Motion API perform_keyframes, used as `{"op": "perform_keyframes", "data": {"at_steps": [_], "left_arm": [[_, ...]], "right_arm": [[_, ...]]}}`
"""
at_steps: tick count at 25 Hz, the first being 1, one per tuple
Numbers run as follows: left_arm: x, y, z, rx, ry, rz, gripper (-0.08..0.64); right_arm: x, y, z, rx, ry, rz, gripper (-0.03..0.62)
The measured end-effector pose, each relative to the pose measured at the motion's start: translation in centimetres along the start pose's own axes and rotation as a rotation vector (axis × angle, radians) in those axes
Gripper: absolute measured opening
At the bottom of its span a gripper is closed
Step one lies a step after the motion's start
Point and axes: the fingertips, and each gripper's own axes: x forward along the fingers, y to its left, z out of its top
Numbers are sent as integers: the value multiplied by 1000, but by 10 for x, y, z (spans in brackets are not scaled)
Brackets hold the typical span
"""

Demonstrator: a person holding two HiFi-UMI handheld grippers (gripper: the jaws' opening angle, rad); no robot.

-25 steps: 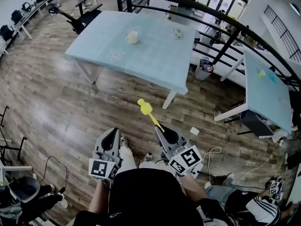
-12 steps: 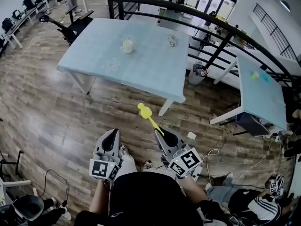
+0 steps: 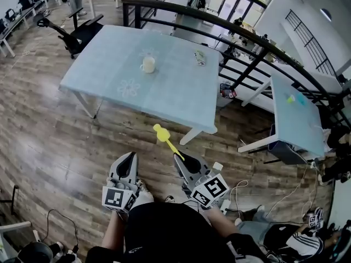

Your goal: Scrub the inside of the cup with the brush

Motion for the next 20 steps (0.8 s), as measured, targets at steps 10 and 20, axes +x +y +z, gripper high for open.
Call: {"op": "perform_keyframes", "data": {"at_steps": [10, 20], "left_arm": [[18, 61, 16, 21, 16, -77, 15], [30, 89, 14, 5, 52, -90, 15]], "right_arm": [[70, 8, 3, 9, -4, -50, 38], [109, 18, -8, 37, 41, -23, 38]]}}
